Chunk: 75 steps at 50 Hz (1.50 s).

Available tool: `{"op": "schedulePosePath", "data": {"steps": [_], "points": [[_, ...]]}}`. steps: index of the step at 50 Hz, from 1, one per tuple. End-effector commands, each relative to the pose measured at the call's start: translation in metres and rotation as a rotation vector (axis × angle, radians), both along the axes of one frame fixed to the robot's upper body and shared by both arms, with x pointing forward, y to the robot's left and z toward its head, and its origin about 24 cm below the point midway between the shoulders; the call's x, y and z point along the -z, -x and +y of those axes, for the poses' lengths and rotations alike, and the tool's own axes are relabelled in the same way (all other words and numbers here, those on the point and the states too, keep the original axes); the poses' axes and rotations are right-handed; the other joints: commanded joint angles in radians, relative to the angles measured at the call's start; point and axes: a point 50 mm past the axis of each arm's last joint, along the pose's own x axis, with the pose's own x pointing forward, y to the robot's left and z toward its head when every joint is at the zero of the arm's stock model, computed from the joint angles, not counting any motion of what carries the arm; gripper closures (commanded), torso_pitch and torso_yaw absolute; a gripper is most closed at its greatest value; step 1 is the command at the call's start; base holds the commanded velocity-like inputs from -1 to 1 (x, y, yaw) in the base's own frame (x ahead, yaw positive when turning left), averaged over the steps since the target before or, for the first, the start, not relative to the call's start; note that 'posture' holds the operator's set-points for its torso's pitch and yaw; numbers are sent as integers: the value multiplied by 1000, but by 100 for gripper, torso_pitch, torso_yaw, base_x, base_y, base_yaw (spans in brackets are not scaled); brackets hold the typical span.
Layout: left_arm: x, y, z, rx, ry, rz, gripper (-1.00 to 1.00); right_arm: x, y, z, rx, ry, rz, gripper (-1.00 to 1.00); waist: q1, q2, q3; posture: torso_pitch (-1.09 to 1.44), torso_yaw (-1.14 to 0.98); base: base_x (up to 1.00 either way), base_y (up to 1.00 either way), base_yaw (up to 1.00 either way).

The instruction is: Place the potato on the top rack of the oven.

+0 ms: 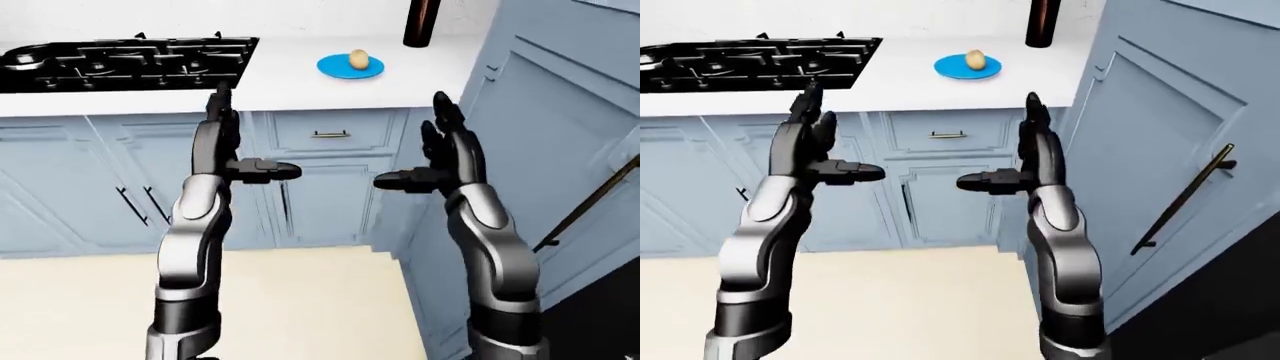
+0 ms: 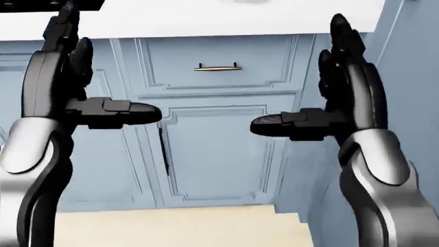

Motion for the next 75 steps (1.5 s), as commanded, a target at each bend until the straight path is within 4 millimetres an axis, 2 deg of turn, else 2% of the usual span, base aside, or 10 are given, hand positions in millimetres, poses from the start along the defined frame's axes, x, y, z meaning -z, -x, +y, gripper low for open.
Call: {"op": "schedulePosePath", "data": {"steps": [1, 12, 19, 45, 52, 60, 63, 64, 72, 75], "points": [[-26, -8, 2, 12, 8, -36, -100, -31, -7, -2, -9, -21, -38, -100, 1, -3, -20, 0, 0, 0, 0, 0], [-136, -3, 51, -21, -70, -128, -100, -151, -14, -51, 43, 15, -140, -100, 0, -4, 10, 0, 0, 0, 0, 0], [-112, 28, 56, -26, -41, -141, -100, -113, -1, -66, 61, 24, -108, -100, 2, -8, 23, 0, 0, 0, 0, 0], [-109, 28, 65, -27, 33, -119, -100, -128, 4, -69, 74, 62, -163, -100, -4, 1, 18, 0, 0, 3, 0, 0], [-109, 29, 65, -16, 44, -120, -100, -126, 4, -69, 80, 62, -162, -100, -3, 46, 34, 0, 0, 15, 0, 0], [-105, 25, 66, -28, 49, -101, -100, -125, 2, -68, 77, 60, -163, -100, 14, -14, 40, 0, 0, 42, 0, 0], [-106, 26, 66, -27, 48, -103, -100, -126, 4, -68, 79, 62, -167, -100, 17, -89, 21, 0, 0, 47, 0, 0], [-106, 27, 65, -24, 51, -103, -100, -126, 4, -68, 78, 64, -165, -100, 8, -51, 40, 0, 0, 47, 0, 0], [-107, 27, 66, -7, 79, -105, -100, -124, 3, -69, 79, 56, -160, -100, -12, -5, 37, 0, 0, 48, 0, 0], [-106, 26, 66, -9, 84, -103, -100, -124, 3, -68, 79, 58, -159, -100, -20, 68, 13, 0, 0, 47, 0, 0]]}}
